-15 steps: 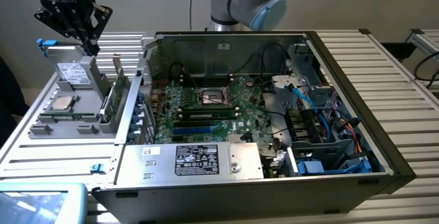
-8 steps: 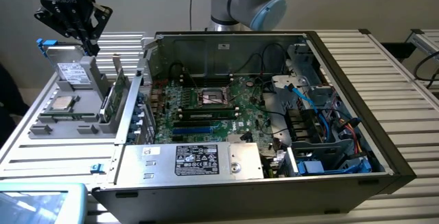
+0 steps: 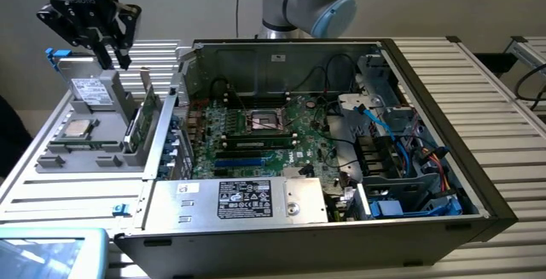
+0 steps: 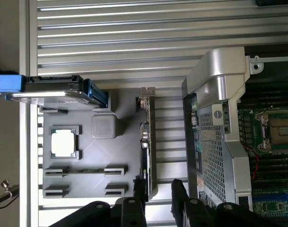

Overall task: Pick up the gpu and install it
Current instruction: 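Pick up the gpu and move the gpu toward the slot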

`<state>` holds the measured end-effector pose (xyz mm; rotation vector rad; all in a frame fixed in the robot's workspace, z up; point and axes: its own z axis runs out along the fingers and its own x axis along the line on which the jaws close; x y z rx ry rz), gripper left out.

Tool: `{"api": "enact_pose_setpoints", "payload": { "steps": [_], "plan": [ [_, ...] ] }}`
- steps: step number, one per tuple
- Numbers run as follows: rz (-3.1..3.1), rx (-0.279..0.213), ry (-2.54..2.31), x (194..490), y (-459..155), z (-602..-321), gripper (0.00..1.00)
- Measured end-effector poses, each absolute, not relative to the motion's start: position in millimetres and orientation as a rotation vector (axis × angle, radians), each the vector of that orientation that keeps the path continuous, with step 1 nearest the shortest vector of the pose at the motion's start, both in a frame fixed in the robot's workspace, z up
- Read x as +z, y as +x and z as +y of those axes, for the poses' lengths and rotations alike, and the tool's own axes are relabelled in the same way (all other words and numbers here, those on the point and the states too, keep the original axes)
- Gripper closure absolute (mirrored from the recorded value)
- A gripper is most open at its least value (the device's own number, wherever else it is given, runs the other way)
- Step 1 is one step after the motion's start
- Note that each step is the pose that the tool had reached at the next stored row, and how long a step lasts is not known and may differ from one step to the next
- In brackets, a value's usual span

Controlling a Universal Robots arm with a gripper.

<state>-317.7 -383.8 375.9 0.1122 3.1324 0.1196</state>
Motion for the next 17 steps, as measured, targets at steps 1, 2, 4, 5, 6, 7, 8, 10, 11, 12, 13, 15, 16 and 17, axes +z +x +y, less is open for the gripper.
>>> {"api": "enact_pose_setpoints", "payload": {
  "steps": [1,2,4,5,6,7,8,10,11,12,13,15,16,17],
  "plan": [
    [3.132,0.120,0.112,376,-318,-384,0.57],
    [3.132,0.120,0.113,376,-318,-384,0.57],
    [3.131,0.120,0.117,375,-318,-384,0.51],
    [3.131,0.120,0.120,375,-318,-384,0.51],
    [3.131,0.120,0.124,374,-319,-384,0.51],
    [3.130,0.120,0.131,373,-319,-384,0.51],
    [3.131,0.120,0.140,373,-320,-384,0.51],
    [3.134,0.119,0.157,372,-320,-384,0.51],
    [3.136,0.119,0.163,371,-320,-384,0.51],
    [3.138,0.122,0.166,370,-321,-384,0.51],
    [3.138,0.129,0.168,370,-321,-384,0.51],
    [3.138,0.143,0.169,368,-321,-384,0.51],
    [3.138,0.148,0.169,366,-321,-384,0.51],
    [3.137,0.151,0.172,364,-321,-384,0.51]
  ]
}}
